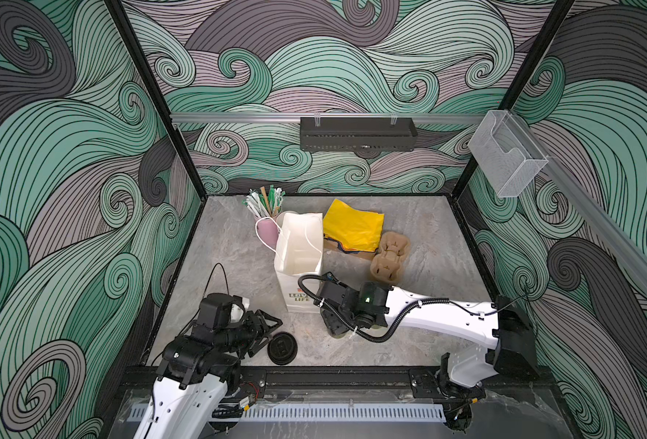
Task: Pack a coffee takeout order
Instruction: Close the lid on the coffee cup.
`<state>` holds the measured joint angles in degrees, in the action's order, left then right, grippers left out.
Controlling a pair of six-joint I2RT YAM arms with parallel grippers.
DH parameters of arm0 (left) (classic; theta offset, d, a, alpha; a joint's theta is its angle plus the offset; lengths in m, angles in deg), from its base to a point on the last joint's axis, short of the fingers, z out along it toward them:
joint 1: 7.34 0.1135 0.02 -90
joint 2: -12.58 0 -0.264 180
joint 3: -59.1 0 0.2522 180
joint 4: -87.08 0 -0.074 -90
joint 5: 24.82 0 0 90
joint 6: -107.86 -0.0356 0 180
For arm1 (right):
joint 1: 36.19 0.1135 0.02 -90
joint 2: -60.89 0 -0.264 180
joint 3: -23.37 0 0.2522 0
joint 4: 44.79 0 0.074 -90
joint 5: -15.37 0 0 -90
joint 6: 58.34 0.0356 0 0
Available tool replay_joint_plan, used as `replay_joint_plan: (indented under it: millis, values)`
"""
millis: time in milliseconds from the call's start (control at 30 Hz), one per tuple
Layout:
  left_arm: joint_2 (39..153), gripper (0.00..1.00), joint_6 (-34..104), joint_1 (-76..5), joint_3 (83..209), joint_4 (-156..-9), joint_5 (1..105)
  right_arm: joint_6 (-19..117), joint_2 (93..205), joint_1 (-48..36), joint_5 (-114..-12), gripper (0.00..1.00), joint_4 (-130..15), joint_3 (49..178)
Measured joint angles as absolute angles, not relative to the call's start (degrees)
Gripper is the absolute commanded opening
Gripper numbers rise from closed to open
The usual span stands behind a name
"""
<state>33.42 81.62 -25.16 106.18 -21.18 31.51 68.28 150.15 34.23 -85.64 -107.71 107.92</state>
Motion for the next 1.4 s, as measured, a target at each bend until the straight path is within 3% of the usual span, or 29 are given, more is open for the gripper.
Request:
replay_joint_plan:
  millis: [267,1400]
  values:
    - [35.6,0.61,85.1,-30.4,105.5,-26.2,35.5,68.8,150.0,34.3,-85.1,0.70,-108.5,108.5]
    - [37.6,0.61,85.6,-30.9,105.4,-29.1,37.6,71.3,147.8,34.3,-86.1,0.72,-106.4,105.8]
